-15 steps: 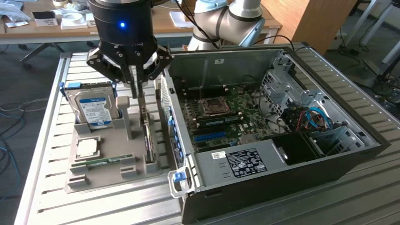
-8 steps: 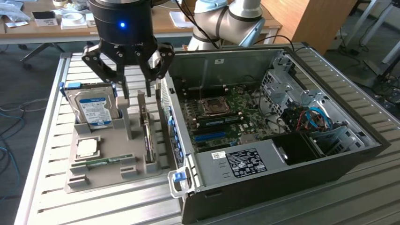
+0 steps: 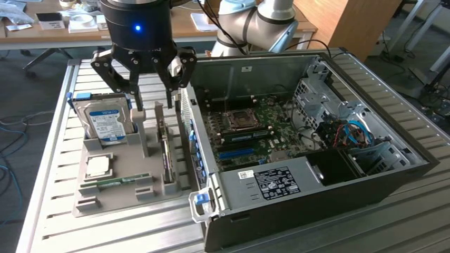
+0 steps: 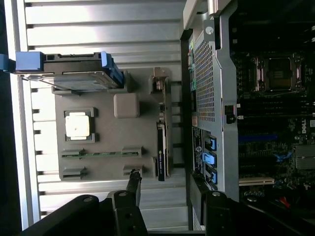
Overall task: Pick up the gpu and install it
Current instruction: 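Pick up the gpu and move the gpu toward the slot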
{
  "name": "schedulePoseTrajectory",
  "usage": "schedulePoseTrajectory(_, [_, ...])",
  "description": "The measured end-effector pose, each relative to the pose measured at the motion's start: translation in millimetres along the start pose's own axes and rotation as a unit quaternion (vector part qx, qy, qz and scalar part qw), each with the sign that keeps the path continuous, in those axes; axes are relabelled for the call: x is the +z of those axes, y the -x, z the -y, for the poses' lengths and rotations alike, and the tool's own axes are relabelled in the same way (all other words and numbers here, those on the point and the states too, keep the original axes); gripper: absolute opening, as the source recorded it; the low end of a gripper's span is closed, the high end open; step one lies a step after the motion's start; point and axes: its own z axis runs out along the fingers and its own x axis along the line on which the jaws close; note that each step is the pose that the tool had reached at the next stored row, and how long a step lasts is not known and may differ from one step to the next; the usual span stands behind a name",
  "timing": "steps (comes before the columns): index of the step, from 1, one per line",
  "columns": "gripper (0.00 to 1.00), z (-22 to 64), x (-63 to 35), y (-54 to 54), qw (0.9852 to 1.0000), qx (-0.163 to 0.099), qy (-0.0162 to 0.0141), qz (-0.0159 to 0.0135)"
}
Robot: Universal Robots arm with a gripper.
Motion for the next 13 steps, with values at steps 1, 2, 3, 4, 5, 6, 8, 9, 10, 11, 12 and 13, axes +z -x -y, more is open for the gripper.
schedulePoseTrajectory(1, [0.53,0.1,0.8,0.0,1.0000,0.000,0.0001,0.0001])
schedulePoseTrajectory(2, [0.53,0.1,2.1,-0.1,1.0000,0.000,0.0001,0.0000])
schedulePoseTrajectory(3, [0.53,0.2,3.5,-0.1,1.0000,0.000,0.0000,0.0000])
schedulePoseTrajectory(4, [0.53,0.2,4.9,-0.1,1.0000,0.000,0.0000,0.0000])
schedulePoseTrajectory(5, [0.53,0.3,6.0,-0.1,1.0000,0.000,0.0000,0.0000])
schedulePoseTrajectory(6, [0.53,0.3,6.5,-0.1,1.0000,0.000,0.0000,0.0000])
schedulePoseTrajectory(8, [0.53,0.3,6.4,-0.1,1.0000,0.000,-0.0001,-0.0001])
schedulePoseTrajectory(9, [0.53,0.3,6.5,-0.1,1.0000,0.000,0.0000,0.0000])
schedulePoseTrajectory(10, [0.53,0.3,6.6,-0.2,1.0000,0.000,0.0000,0.0000])
schedulePoseTrajectory(11, [0.53,0.3,6.6,-0.2,1.0000,0.000,0.0000,0.0000])
schedulePoseTrajectory(12, [0.53,0.3,6.6,-0.1,1.0000,0.000,0.0000,0.0000])
schedulePoseTrajectory(13, [0.53,0.3,6.6,-0.2,1.0000,0.000,0.0000,0.0000])
